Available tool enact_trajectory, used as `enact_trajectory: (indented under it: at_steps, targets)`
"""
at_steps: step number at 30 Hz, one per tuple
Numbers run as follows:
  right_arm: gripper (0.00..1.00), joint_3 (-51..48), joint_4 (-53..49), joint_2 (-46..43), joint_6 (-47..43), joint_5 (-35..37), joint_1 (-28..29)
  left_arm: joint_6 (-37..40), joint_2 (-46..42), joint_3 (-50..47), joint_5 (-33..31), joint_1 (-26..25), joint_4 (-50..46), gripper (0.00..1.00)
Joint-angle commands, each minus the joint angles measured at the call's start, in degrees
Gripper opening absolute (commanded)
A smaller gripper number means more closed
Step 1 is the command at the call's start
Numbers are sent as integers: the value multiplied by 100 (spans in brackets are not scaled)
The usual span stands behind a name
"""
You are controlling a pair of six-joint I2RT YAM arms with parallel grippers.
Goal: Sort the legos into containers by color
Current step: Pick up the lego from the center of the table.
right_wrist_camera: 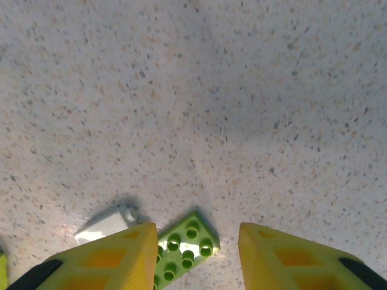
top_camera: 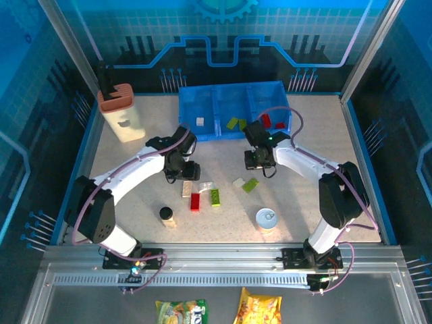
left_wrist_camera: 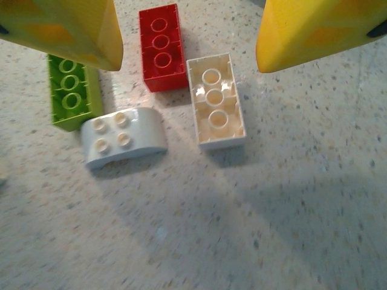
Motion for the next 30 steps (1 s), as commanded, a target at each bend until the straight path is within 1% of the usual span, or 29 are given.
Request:
enact_trajectory:
  at_steps: [1,8,14,17,19,21,30]
  targets:
    - [41,-201,105,-229,165,-39,131,-558,158,-330,-61,-36,189,62]
    - [41,-367,90,-239,200,31,232,-908,328,-853,36,-47,635,61]
    - [41,-316,47,-186,200,86,326,-994,563,-966,110,-103,858,61]
    - [41,-285,28,-170,200,115,354,-999,674,-955,58,-121,918,59]
    - [41,-272,19,-168,194,129,371,-992,755,-948,40,-118,928,55]
    - [41,-263,2,-151,178,146,382,-996,824,-919,2,-134,916,53]
    - [41,-306,14,-104,165,181,423,-965,1000,-853,-195,-186,812,50]
